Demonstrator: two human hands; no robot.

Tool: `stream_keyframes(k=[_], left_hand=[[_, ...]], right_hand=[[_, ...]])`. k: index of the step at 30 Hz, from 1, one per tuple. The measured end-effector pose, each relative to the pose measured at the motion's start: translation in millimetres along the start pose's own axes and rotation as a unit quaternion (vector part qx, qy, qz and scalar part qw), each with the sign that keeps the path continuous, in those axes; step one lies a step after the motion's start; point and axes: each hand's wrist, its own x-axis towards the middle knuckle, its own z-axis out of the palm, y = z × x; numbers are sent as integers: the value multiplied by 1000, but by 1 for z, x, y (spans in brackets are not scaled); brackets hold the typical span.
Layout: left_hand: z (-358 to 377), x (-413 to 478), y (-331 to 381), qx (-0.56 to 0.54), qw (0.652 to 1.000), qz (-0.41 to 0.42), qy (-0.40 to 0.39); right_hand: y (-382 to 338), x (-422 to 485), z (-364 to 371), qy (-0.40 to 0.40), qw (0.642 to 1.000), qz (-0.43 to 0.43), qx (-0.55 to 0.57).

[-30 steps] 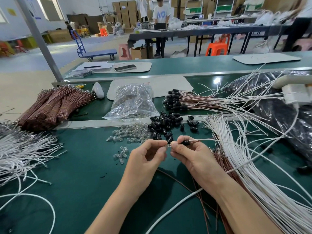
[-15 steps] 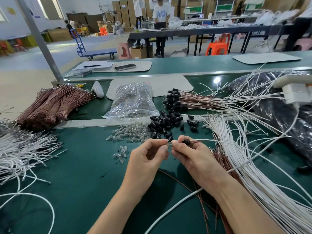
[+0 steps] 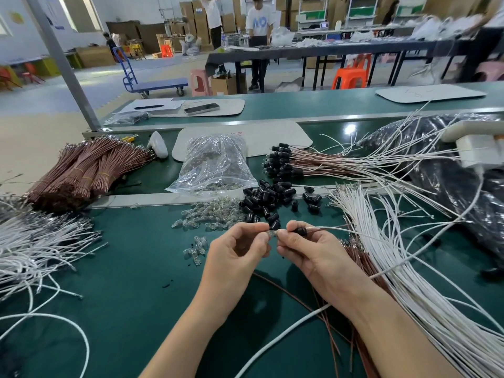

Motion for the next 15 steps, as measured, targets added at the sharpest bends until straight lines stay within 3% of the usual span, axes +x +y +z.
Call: stream_keyframes(k=[15], left_hand=[[-1,-2,4,10,1000,-3,-20]], right_hand=[[0,-2,0,16,1000,21,3]])
